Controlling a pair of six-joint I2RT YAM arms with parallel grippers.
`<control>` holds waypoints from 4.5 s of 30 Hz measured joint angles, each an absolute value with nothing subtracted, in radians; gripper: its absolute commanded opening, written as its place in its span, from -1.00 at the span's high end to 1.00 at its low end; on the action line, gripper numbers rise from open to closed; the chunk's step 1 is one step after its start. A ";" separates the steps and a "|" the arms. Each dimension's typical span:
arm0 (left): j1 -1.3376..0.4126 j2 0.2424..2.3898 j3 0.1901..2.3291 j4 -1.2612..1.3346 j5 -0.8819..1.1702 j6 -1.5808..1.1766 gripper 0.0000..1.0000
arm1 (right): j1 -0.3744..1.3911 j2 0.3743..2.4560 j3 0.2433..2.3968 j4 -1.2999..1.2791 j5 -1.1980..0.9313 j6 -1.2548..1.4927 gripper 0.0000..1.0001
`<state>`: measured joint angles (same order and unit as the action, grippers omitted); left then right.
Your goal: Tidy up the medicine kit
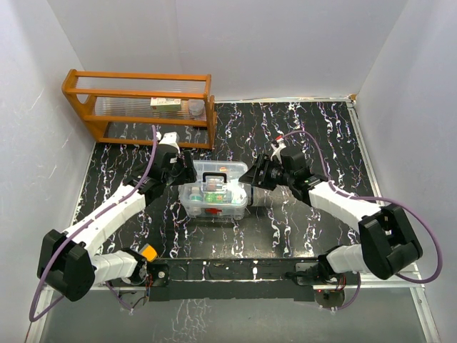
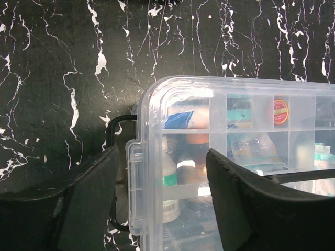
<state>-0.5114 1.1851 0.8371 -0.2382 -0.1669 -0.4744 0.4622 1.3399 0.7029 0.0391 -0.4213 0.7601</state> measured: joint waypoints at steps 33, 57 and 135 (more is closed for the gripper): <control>-0.617 1.274 0.969 -0.147 0.185 0.058 -0.85 | 0.422 1.221 0.518 0.157 -0.371 0.882 -0.72; -0.617 1.346 0.955 -0.131 0.184 0.097 -0.49 | 0.396 1.297 0.494 0.281 -0.471 0.938 -0.84; -0.661 1.246 0.903 -0.186 0.083 0.043 -0.71 | 0.721 1.331 1.042 -0.503 0.111 0.752 0.17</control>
